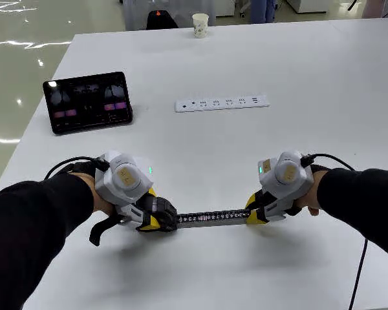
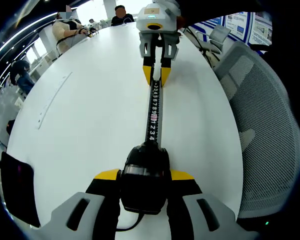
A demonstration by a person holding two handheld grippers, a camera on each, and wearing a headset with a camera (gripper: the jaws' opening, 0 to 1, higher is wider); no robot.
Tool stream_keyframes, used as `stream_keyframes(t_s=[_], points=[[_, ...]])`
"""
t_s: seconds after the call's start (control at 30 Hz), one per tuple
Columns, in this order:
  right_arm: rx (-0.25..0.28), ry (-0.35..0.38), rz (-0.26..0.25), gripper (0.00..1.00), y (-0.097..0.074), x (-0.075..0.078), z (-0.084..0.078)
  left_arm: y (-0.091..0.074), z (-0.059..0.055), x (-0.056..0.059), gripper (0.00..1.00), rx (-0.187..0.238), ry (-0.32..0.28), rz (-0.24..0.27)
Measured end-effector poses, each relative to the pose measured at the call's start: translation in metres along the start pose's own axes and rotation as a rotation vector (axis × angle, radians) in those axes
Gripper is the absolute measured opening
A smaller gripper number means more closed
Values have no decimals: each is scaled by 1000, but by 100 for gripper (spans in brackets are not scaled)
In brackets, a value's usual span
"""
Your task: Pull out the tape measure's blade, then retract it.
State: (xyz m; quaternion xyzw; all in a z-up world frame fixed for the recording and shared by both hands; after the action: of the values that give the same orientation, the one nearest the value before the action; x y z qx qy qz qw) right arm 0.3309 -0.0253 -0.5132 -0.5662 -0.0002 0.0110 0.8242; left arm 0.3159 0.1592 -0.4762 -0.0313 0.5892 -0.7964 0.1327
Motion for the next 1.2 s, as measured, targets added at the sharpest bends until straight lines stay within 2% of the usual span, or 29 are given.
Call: stream_keyframes(t_s=[1.2], points=[[-13,13,-3,10,-10,2,-22,0,1,0,30,4,0,3]])
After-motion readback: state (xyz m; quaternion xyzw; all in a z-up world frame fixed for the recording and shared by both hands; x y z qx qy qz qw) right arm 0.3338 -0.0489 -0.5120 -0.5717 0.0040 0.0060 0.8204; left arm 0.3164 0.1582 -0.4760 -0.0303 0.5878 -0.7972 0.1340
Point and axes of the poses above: the centre of the closed fingertips' face, and the gripper's own axes: y roughly forward along the fingers, x roughly to its right, z roughly out of its top, the point moved 1 cm from there along -y, roughly backward along the fingers, and after that the axes turned 12 degrees about -x, right-handed, at the moved point
